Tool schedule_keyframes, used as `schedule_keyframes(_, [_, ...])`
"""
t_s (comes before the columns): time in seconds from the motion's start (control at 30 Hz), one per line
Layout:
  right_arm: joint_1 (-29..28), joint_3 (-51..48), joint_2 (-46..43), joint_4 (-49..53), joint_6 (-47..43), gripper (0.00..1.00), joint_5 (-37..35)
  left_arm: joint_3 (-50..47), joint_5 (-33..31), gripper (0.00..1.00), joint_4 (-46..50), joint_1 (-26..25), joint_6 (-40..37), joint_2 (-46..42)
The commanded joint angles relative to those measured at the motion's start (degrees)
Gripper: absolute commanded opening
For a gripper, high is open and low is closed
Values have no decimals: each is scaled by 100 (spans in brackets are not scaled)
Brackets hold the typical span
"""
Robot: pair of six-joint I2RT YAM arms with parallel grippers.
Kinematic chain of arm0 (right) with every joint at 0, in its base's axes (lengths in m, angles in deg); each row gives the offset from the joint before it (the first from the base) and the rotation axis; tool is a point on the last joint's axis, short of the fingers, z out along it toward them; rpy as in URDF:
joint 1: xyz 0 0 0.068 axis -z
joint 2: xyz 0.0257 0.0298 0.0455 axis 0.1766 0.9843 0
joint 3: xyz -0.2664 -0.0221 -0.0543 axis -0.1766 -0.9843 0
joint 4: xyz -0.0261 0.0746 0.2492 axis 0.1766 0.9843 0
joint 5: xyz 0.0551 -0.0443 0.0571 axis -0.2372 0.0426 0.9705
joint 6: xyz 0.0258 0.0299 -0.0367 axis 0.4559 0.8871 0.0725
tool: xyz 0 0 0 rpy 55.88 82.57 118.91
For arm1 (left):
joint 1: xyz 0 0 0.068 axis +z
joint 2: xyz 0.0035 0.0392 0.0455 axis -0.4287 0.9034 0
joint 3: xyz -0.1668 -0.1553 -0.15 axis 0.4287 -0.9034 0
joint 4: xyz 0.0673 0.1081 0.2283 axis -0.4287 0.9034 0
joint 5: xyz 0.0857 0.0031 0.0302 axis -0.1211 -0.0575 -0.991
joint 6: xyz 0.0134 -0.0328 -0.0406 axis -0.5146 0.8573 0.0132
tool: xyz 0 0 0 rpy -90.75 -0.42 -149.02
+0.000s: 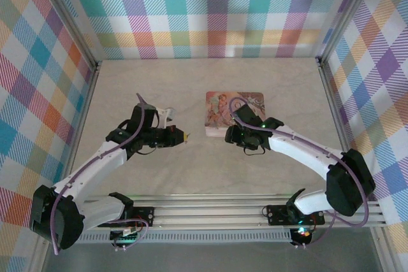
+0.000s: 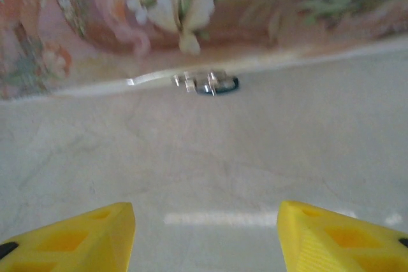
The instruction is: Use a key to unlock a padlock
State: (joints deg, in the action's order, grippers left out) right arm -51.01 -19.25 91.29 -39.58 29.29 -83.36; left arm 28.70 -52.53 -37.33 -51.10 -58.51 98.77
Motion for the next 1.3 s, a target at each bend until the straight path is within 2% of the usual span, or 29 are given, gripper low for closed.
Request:
schedule_keyframes(0.0, [6, -298, 210, -663, 96, 62, -549, 105, -484, 0, 80, -141, 347, 154])
schedule_keyframes(0.27, [-29, -166, 339, -708, -354, 61, -936, 208, -813, 0, -331, -452, 634, 557])
schedule_keyframes(0.43, [-36, -329, 547, -1259, -410, 52, -1072, 87, -901, 0, -793, -485, 610, 703])
schedule_keyframes(0.57, [-123, -82, 988, -1484, -580, 52, -1199, 141, -822, 0, -845, -487, 554, 859])
schedule_keyframes(0.77, [-135, 355, 1626, -1407, -686, 53, -1286, -55, -1052, 0, -984, -487, 550, 613])
schedule_keyframes(1.27, [-122, 183, 1946, -1952, -827, 44, -1722, -352, -1170, 0, -672, -487, 368, 273])
